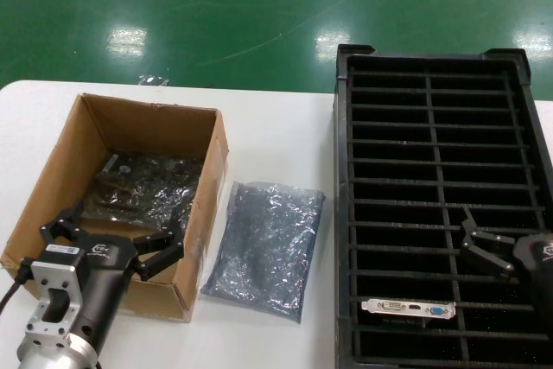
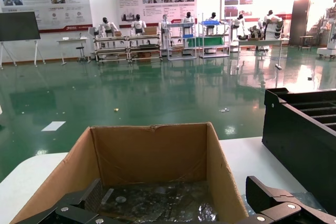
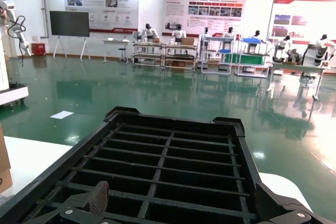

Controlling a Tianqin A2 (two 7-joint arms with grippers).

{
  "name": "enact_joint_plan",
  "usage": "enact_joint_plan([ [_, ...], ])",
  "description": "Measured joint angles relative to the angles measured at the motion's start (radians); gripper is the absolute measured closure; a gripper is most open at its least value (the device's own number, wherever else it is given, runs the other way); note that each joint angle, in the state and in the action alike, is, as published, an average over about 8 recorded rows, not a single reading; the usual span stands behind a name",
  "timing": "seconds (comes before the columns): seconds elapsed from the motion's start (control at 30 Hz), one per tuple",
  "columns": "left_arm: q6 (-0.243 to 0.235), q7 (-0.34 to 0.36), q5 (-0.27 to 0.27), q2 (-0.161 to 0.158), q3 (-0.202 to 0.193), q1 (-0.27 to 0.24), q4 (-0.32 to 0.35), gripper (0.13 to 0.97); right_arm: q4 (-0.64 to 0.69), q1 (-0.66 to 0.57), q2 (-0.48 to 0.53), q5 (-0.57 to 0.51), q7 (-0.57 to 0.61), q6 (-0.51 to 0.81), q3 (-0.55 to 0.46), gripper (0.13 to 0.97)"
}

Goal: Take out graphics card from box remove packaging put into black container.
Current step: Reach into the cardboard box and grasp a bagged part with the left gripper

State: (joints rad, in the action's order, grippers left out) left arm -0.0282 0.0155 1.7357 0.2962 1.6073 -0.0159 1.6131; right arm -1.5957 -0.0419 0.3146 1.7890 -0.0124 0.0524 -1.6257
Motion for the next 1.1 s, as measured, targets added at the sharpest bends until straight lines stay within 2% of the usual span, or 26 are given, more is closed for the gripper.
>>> enact_joint_plan([
  [0.5,0.000,0.000,0.000,0.000,0.000,0.000,0.000,0.132,0.000,0.000,0.000,0.000,0.000,0.000,0.000,0.129],
  [0.67,-0.023,-0.027,-0.011,0.015,-0.011,-0.003,0.001,0.132,0.000,0.000,0.000,0.000,0.000,0.000,0.000,0.129],
  [0.77,-0.052,-0.053,-0.026,0.052,-0.022,-0.019,-0.007,0.132,0.000,0.000,0.000,0.000,0.000,0.000,0.000,0.129],
  [0.9,-0.088,-0.048,-0.066,0.137,-0.022,-0.074,-0.038,0.132,0.000,0.000,0.000,0.000,0.000,0.000,0.000,0.129],
  [1.0,-0.128,-0.007,-0.128,0.208,-0.006,-0.139,-0.074,0.132,0.000,0.000,0.000,0.000,0.000,0.000,0.000,0.129],
  [1.1,-0.204,0.037,-0.213,0.274,0.029,-0.228,-0.123,0.132,0.000,0.000,0.000,0.000,0.000,0.000,0.000,0.129],
])
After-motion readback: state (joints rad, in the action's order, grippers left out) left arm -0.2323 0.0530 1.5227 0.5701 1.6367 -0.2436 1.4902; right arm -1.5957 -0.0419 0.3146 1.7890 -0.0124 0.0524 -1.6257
